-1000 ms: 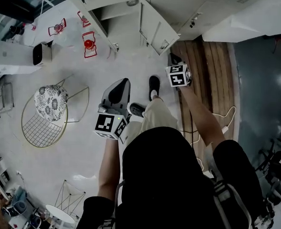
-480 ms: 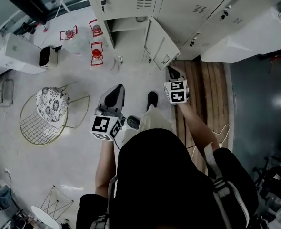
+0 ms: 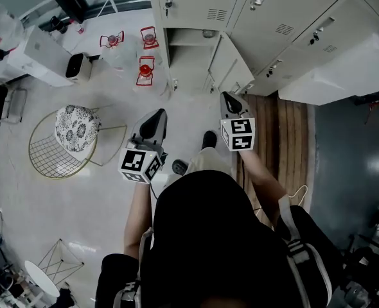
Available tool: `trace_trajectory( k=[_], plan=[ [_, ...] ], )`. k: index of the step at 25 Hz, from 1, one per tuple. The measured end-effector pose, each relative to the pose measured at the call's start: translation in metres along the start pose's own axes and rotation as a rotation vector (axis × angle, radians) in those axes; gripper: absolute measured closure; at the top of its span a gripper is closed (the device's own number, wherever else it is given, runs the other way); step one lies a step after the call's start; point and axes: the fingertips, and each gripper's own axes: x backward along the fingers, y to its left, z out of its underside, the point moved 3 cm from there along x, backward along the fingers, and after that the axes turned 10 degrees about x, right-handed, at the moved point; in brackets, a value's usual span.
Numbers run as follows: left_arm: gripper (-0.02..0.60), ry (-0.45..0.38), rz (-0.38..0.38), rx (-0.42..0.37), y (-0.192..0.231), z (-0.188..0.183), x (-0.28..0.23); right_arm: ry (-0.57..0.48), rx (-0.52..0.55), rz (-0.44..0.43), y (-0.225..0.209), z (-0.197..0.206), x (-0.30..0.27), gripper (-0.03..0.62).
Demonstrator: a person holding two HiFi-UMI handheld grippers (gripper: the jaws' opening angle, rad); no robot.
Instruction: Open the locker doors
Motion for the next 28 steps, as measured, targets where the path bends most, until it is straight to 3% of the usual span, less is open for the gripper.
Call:
trace_trajectory(
  k=[9, 28],
  plan=[
    [0.566, -0.060, -0.027, -0.009, 0.003, -0.027, 0.014, -0.149, -0.012, -0.099, 0.035, -0.065, 0.012, 0.589],
    [0.566, -0.092, -0.063, 0.000, 0.000, -0.051, 0.012, -0.308, -0.037, -0.313, 0.079, -0.133, 0.030, 0.589]
  ],
)
